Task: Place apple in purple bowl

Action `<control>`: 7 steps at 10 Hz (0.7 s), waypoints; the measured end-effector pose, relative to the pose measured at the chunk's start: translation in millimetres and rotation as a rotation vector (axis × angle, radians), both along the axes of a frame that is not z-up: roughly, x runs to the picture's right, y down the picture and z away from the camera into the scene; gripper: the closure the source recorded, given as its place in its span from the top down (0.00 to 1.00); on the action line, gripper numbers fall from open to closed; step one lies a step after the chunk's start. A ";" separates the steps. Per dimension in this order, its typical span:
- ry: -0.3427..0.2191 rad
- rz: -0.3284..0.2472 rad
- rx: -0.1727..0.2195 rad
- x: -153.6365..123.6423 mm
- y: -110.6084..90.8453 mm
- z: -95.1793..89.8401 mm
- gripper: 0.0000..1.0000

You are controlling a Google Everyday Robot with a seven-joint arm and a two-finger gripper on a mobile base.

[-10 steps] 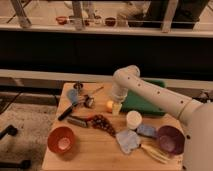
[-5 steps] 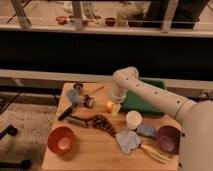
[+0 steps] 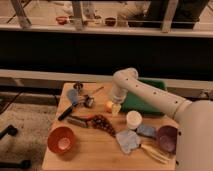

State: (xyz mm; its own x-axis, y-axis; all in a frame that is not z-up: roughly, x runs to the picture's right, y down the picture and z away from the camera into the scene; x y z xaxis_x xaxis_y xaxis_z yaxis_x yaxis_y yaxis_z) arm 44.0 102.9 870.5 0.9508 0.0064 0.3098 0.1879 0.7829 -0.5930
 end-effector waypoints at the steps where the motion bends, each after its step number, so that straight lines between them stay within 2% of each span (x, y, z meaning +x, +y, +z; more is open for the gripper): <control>1: 0.002 -0.002 -0.004 0.4 1.7 1.7 0.80; 7: 0.024 0.016 -0.012 8.8 2.6 12.8 0.80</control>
